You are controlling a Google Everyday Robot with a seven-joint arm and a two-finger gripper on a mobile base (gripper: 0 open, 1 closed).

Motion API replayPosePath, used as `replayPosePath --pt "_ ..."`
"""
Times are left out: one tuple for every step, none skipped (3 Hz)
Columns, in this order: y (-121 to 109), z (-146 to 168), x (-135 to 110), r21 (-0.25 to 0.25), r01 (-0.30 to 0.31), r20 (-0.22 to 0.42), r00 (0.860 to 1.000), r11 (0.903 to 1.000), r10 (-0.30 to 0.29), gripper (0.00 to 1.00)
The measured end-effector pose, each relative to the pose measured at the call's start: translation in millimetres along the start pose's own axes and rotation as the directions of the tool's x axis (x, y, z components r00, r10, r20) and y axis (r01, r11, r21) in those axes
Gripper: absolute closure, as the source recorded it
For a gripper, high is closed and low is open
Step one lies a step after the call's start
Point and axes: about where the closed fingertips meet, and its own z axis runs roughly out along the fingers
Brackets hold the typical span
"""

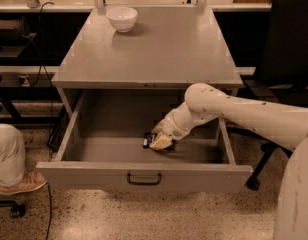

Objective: Pick rxbar blueberry from top drawer and place on counter

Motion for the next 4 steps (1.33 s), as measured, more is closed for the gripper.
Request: replayPosePath --pt "1 -9 -2 0.010 -0.002 0.003 1.000 1.0000 0.002 1.00" --pt "16 -60 10 0.123 -0.025 0.037 0.999 0.9921 0.020 1.00" --pt "42 -132 29 0.289 -0.067 0.018 0.998 0.9550 0.064 1.00" --pt "50 -162 27 0.343 -0.058 0.001 0.998 0.9376 0.061 1.00"
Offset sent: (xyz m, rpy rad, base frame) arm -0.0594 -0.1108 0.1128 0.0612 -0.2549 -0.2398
